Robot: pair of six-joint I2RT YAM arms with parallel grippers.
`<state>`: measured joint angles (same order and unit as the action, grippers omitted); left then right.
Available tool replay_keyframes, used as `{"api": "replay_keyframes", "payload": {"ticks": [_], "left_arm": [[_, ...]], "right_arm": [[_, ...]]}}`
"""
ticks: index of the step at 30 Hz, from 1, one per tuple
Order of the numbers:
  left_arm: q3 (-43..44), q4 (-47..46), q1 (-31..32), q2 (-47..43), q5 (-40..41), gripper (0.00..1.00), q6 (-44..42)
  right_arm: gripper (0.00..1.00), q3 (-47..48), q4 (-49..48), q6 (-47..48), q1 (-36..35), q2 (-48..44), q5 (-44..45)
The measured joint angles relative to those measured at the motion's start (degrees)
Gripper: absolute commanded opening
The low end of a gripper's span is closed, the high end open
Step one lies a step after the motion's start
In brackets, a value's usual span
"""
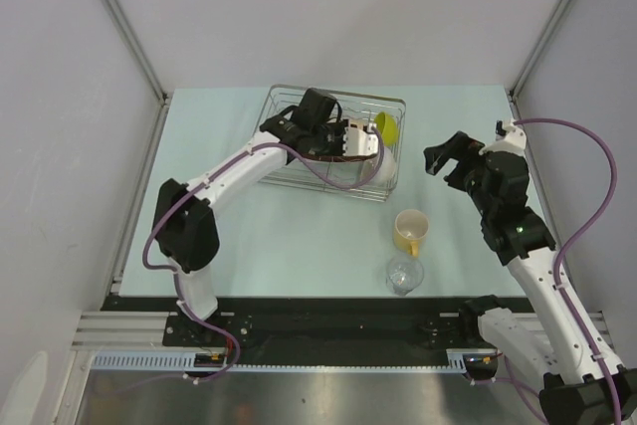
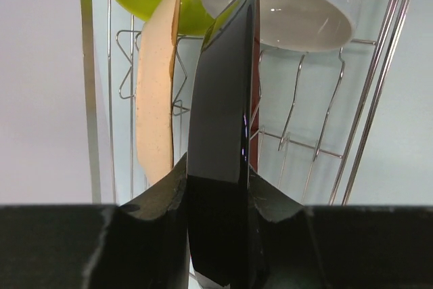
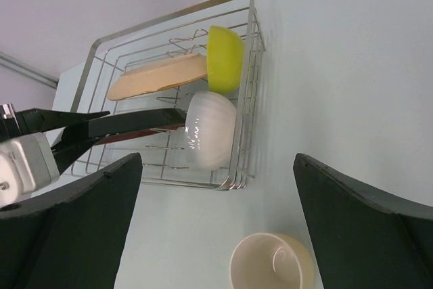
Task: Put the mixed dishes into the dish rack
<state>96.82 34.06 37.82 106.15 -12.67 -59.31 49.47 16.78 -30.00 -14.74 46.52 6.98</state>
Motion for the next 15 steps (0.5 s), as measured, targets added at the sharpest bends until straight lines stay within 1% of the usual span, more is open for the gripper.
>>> {"api": "replay_keyframes", "payload": {"ticks": [9, 12, 15], "left_arm": [[-11.4, -7.1, 0.0, -6.6, -2.4, 0.00, -8.0], [-13.5, -7.9, 0.5, -8.1, -2.7, 0.00, -11.0], [-13.8, -7.8, 1.0, -8.4, -2.7, 0.00, -12.7]], "right_arm": [[1.00, -1.4, -0.4, -0.3, 0.0, 0.3, -0.7], [1.00, -1.6, -0.4, -0.7, 0.0, 0.3, -1.0], [1.00, -1.7, -0.4, -1.2, 0.0, 0.3, -1.3]]}}
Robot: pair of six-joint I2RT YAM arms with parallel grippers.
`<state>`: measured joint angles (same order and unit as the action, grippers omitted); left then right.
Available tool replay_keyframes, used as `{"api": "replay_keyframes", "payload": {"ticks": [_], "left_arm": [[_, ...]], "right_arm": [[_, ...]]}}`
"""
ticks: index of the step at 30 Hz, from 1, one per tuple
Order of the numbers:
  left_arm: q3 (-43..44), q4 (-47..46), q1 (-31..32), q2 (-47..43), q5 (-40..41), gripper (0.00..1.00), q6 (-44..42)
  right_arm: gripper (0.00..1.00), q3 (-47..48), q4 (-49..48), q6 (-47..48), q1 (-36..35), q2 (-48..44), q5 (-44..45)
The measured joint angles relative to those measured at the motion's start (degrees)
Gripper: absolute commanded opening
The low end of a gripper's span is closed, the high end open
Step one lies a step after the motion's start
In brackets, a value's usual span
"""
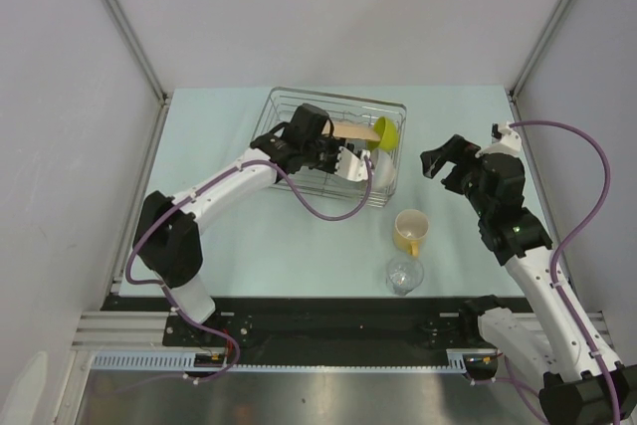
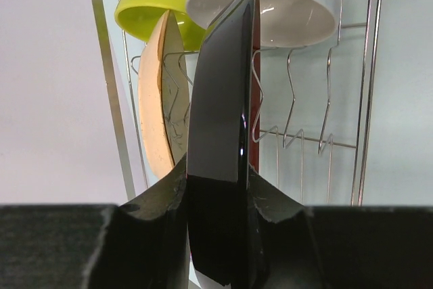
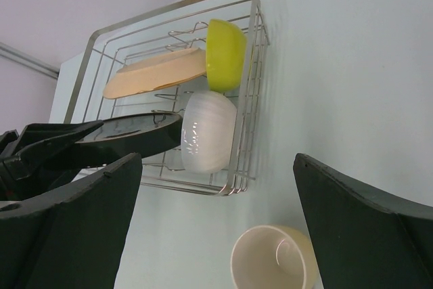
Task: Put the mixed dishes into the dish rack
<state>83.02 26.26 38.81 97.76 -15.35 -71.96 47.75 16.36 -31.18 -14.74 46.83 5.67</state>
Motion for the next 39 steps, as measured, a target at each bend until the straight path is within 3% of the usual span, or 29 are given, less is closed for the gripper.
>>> {"api": "replay_keyframes", "payload": {"ticks": [15, 27, 30, 31, 33, 35, 36, 39], "left_arm": [[0.1, 0.2, 2.4, 0.3, 0.9, 0.00, 0.5], [6.2, 1.6, 4.1, 8.0, 1.4, 0.03, 3.6], [6.4, 1.7, 4.2, 8.2, 1.7, 0.13, 3.7], [6.4, 1.7, 4.2, 8.2, 1.7, 0.26, 3.7], [6.6, 1.7, 4.3, 8.3, 2.1, 0.41, 4.0], [6.7, 1.9, 4.5, 8.3, 2.5, 0.67, 4.1], [6.7, 2.1, 4.7, 8.3, 3.0, 0.73, 4.2], [6.7, 2.4, 5.2, 8.3, 3.9, 0.76, 4.7]], "right_arm": [[1.00, 0.0, 0.0, -0.2, 0.0, -0.1, -0.2], [1.00, 0.0, 0.0, -0.1, 0.3, -0.1, -0.7], [1.00, -0.1, 0.0, -0.2, 0.3, -0.1, -0.9], [1.00, -0.1, 0.0, -0.2, 0.3, -0.1, -0.9], [1.00, -0.1, 0.0, -0.2, 0.3, -0.1, -1.1], [1.00, -0.1, 0.0, -0.2, 0.4, -0.1, -1.2], [1.00, -0.1, 0.0, -0.2, 0.4, -0.1, -1.2], [1.00, -0.1, 0.0, -0.2, 0.4, -0.1, -1.5]]}}
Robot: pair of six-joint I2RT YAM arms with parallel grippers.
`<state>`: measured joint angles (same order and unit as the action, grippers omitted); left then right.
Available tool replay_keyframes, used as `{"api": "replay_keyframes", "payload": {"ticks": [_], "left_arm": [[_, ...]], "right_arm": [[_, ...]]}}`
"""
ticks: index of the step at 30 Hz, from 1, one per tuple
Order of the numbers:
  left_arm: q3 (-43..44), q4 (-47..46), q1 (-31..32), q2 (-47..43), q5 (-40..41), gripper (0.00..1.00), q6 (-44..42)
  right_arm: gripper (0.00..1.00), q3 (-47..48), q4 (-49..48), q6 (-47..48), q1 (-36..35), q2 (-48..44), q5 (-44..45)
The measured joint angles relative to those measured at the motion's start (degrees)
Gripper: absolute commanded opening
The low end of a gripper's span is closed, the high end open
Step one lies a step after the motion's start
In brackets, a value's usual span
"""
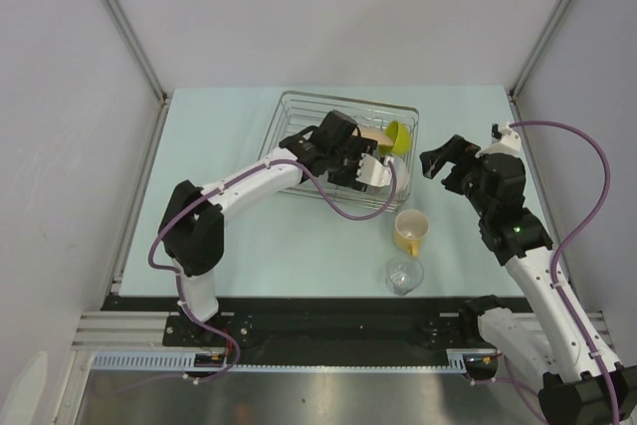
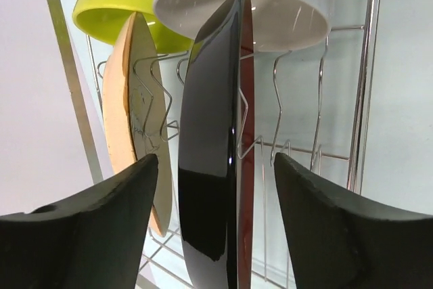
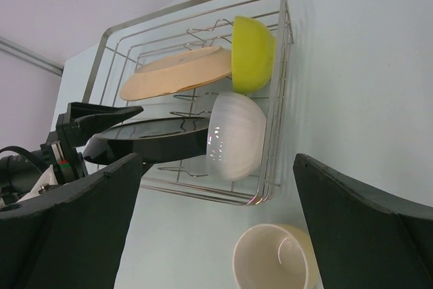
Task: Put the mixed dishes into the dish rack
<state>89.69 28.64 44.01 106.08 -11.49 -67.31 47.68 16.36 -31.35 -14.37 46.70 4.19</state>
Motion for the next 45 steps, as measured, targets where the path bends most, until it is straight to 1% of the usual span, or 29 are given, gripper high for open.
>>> {"api": "replay_keyframes", "payload": {"ticks": [1, 11, 15, 19, 23, 25, 30, 33, 37, 45], "left_arm": [[0.0, 0.0, 0.2, 0.0, 0.4, 0.90, 0.1], [-3.1, 1.1, 0.3, -4.1, 1.6, 0.96, 1.9], [-4.2, 1.6, 0.2, -8.3, 3.0, 1.00, 2.9], [-4.2, 1.6, -1.1, -13.6, 3.8, 1.00, 4.4], [-4.2, 1.7, -6.2, -18.1, 3.7, 1.00, 7.6], [-4.2, 1.7, -10.6, -19.2, 3.2, 1.00, 10.5], [-5.9, 1.1, -22.6, -18.0, 1.8, 1.00, 20.1], [-8.2, 0.0, -27.3, -15.6, 1.7, 1.00, 25.2], [-10.2, -0.8, -30.3, -11.7, 0.2, 1.00, 30.7], [-10.8, -4.5, -30.6, -7.0, -2.5, 1.00, 37.9]], "right_arm": [[1.00, 0.0, 0.0, 0.0, 0.0, 0.0, 0.0], [1.00, 0.0, 0.0, 0.0, 0.0, 1.5, 0.0], [1.00, 0.0, 0.2, 0.0, 0.0, 5.6, 0.3], [1.00, 0.0, 0.6, 0.1, 0.2, 11.6, 1.2], [1.00, 0.2, 0.9, 0.4, 0.4, 17.9, 2.4], [1.00, 0.7, 1.2, 0.4, 0.7, 21.0, 3.0], [1.00, 4.6, 1.4, 0.3, 1.3, 28.9, 3.9], [1.00, 7.2, 1.0, 0.3, 1.4, 32.0, 4.0], [1.00, 10.5, 0.7, 0.3, 1.3, 35.5, 3.9], [1.00, 14.8, 1.2, 0.3, 1.3, 42.3, 3.9]]}}
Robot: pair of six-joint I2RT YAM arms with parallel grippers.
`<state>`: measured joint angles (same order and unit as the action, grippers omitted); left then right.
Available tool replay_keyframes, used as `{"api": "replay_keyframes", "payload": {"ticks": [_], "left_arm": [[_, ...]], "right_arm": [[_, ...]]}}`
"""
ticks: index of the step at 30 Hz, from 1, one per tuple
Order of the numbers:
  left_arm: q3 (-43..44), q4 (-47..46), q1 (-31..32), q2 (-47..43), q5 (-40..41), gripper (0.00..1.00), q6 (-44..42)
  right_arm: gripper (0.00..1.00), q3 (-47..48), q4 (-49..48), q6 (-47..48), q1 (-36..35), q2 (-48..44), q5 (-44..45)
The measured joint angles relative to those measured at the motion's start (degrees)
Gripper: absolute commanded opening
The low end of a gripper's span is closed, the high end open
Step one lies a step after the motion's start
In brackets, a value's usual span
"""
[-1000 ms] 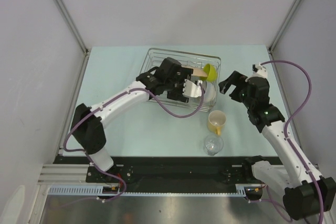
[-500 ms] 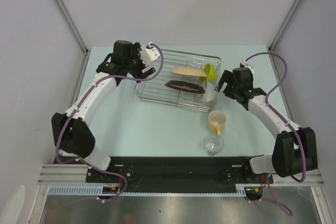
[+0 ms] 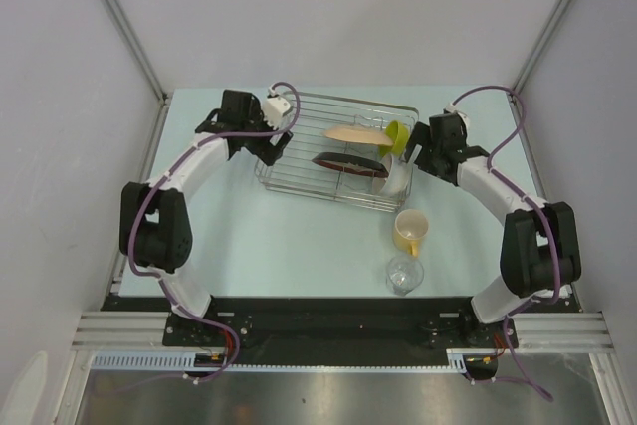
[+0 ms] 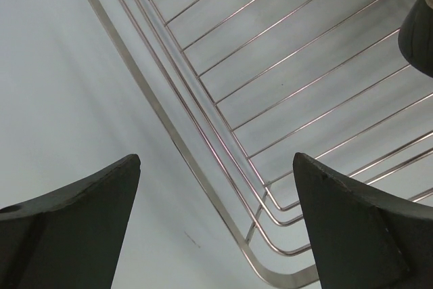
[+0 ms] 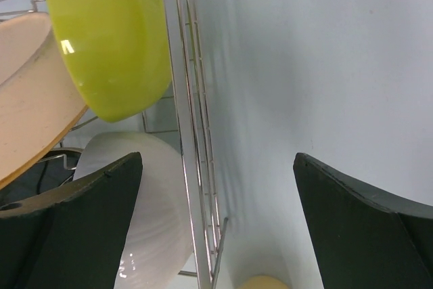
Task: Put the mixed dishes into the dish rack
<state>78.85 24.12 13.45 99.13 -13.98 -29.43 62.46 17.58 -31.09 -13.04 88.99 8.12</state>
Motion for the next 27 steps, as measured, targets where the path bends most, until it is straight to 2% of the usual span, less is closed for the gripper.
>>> {"api": "replay_keyframes", "payload": {"ticks": [6, 15, 27], "left_arm": [[-1.4, -2.8, 0.0, 1.3, -0.2, 1.00, 1.7], [-8.6, -6.1, -0.4, 0.7, -1.1, 0.94, 2.1], [-14.4, -2.0, -0.5, -8.9, -6.7, 0.92, 2.0]], "right_arm": [[1.00, 4.2, 3.8, -0.3, 0.4, 4.9, 0.0], [1.00, 7.2, 9.5, -0.5, 1.7, 6.4, 0.5], [1.00, 12.7, 14.6, -0.7, 3.1, 11.3, 0.6]]}}
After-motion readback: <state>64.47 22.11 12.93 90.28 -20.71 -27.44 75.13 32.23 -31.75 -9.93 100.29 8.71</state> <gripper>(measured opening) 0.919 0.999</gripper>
